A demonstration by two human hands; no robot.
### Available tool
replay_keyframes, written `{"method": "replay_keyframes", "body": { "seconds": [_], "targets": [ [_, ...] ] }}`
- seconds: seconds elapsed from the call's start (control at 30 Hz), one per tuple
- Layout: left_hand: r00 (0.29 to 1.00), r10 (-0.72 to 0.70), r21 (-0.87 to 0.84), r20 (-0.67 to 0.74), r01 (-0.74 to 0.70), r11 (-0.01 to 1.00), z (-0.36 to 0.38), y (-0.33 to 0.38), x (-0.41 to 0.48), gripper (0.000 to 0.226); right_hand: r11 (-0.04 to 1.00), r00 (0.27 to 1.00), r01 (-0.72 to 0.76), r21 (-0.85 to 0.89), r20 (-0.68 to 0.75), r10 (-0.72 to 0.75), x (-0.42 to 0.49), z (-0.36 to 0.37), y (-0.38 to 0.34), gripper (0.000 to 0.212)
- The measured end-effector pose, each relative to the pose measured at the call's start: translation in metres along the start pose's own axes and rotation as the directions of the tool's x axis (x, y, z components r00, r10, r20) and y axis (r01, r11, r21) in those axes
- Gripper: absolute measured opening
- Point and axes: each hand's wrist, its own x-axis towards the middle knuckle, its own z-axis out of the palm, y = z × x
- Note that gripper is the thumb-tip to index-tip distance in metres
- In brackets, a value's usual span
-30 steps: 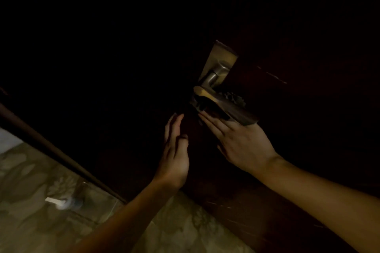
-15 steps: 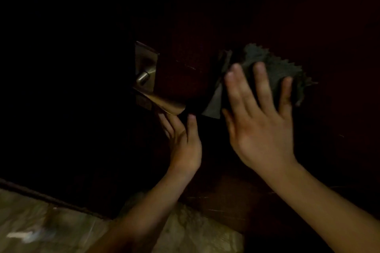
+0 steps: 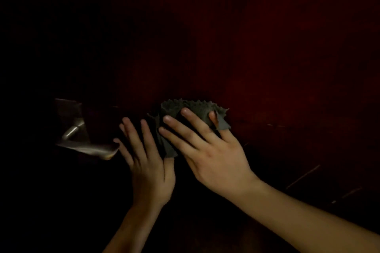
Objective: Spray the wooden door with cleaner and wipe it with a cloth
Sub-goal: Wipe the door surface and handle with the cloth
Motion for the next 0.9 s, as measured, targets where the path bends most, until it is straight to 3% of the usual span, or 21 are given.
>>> {"method": "replay_keyframes", "body": {
  "seconds": [0.17,0.43,0.53,0.63,0.73,0.8,0.9],
  "targets": [
    [0.936,0.325,0.193,-0.138,-0.296,0.935,0.02,0.001,0.021,0.076,0.993,0.991,-0.12,0.018,-0.064,0.121,-0.03,0.017,0.007,0.066],
    [0.93,0.292,0.316,-0.225,-0.214,0.924,0.037,0.022,0.016,0.067,0.945,0.931,-0.327,0.004,-0.169,0.323,-0.108,0.038,0.027,0.066],
    [0.91,0.368,0.355,-0.189,-0.286,0.89,0.043,0.042,0.015,0.065,0.883,0.87,-0.469,-0.003,-0.174,0.461,-0.151,0.038,0.058,0.069],
    [0.899,0.371,0.383,-0.233,-0.266,0.885,0.049,0.044,0.015,0.063,0.777,0.763,-0.629,0.028,-0.167,0.624,-0.188,0.033,0.086,0.073],
    [0.878,0.394,0.394,-0.273,-0.272,0.878,0.054,0.04,0.015,0.063,0.72,0.698,-0.691,0.064,-0.204,0.687,-0.179,0.035,0.081,0.083],
    [0.871,0.408,0.374,-0.274,-0.294,0.879,0.053,0.038,0.016,0.062,0.775,0.745,-0.624,0.099,-0.227,0.628,-0.152,0.04,0.056,0.092],
    [0.877,0.404,0.199,-0.26,-0.361,0.911,0.045,0.037,0.015,0.059,0.944,0.927,-0.325,0.051,-0.18,0.328,-0.113,0.064,-0.007,0.088]
  ]
}}
